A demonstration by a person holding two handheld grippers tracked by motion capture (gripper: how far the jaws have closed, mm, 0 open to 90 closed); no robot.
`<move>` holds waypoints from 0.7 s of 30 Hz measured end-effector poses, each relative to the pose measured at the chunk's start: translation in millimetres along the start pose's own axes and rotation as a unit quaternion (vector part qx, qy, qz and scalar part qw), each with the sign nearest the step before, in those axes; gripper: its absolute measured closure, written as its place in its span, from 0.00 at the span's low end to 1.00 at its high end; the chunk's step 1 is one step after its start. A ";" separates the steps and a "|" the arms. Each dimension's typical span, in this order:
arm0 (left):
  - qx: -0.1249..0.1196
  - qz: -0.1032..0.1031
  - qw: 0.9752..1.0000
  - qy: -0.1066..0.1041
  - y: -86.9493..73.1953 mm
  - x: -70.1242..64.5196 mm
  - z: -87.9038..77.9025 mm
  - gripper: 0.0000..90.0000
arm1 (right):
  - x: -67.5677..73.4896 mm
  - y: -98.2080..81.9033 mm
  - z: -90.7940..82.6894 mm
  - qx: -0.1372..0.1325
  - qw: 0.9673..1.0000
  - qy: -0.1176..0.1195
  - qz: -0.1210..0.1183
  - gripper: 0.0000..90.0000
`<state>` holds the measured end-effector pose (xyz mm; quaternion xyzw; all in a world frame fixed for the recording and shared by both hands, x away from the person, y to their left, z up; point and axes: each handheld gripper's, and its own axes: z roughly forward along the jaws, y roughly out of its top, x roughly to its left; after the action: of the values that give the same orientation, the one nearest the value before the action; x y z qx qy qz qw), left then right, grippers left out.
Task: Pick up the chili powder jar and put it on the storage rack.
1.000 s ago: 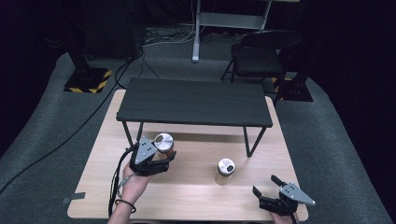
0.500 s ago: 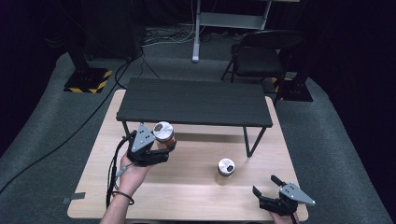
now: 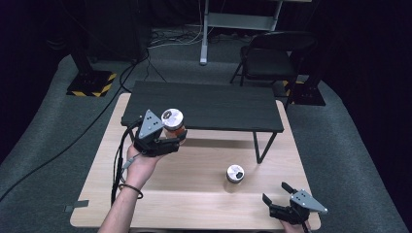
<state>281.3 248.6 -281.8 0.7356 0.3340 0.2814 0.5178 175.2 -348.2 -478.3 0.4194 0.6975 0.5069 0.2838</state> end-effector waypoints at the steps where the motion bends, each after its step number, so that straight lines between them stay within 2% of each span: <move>1: 0.000 0.001 1.000 0.002 2.9 0.8 0.6 0.35 | 0.0 0.0 0.0 0.000 1.000 0.000 0.000 0.09; 10: 0.013 -0.028 0.999 0.038 22.9 7.8 20.4 0.35 | 0.1 0.0 0.1 0.000 1.000 0.000 -0.001 0.09; 16: 0.024 -0.030 0.998 0.056 34.5 7.0 35.2 0.35 | -0.8 0.1 0.1 0.000 1.000 0.002 0.001 0.09; 21: 0.032 -0.034 0.997 0.065 36.8 6.5 46.2 0.35 | -1.1 0.0 0.1 0.000 1.000 0.003 0.001 0.09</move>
<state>327.7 218.3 -260.6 0.7201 0.4010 0.2999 0.4803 175.8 -349.1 -478.3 0.4187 0.6979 0.5082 0.2816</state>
